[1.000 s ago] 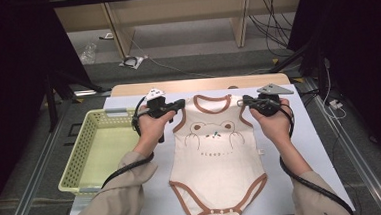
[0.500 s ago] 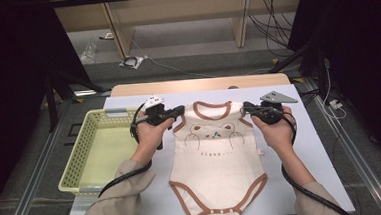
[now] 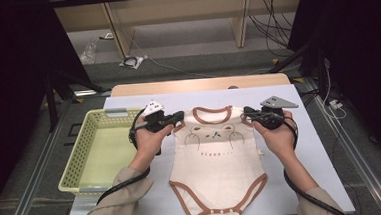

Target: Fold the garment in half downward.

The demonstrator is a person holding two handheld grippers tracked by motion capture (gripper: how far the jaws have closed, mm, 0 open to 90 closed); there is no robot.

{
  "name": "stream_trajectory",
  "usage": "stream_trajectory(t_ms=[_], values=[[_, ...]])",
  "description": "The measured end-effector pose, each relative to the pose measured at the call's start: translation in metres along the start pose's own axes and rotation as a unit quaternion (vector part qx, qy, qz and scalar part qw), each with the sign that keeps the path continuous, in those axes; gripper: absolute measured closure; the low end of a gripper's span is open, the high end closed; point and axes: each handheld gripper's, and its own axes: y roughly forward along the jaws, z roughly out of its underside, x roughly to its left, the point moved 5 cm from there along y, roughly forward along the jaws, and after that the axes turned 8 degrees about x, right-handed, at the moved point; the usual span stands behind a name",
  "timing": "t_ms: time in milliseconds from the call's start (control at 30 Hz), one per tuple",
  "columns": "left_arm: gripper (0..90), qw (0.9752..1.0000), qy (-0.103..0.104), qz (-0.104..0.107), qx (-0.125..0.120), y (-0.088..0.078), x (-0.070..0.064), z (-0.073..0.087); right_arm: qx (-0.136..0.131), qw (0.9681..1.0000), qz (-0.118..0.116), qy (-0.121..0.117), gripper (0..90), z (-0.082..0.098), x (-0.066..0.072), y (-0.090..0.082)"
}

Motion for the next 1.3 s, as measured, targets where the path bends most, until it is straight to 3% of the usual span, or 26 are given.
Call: stream_trajectory(t_ms=[400,1300], values=[[87.9,0.9998,0.020,-0.005,0.003,-0.006,-0.005,0.007,0.009,0.9999,0.000,-0.006,89.2,0.009,0.001,-0.006],[87.9,0.9992,0.037,-0.005,0.012,-0.014,-0.014,0.015,0.021,0.9996,-0.001,-0.018,89.1,0.022,0.006,-0.016]])
